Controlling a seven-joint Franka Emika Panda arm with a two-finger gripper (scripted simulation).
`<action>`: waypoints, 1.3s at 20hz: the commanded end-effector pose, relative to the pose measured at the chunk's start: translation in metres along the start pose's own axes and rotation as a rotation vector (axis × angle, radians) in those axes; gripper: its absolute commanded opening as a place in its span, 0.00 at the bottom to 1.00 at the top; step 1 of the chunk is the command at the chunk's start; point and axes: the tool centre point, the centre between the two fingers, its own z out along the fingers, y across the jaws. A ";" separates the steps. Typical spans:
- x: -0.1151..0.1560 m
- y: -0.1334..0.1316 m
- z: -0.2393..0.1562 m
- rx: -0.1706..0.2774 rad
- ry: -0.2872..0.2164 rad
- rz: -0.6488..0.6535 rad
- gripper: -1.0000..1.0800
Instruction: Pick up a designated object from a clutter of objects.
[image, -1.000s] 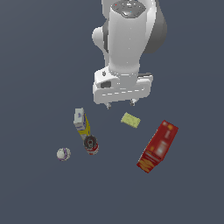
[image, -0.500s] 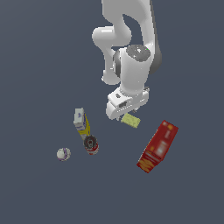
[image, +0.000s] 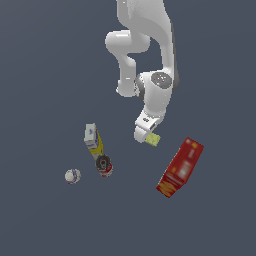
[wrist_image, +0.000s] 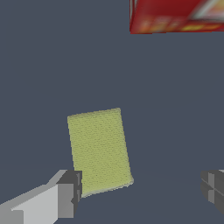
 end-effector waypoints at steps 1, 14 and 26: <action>-0.002 -0.012 0.013 0.003 0.003 -0.066 0.96; -0.008 -0.035 0.035 0.012 0.007 -0.180 0.96; -0.008 -0.037 0.071 0.012 0.007 -0.185 0.96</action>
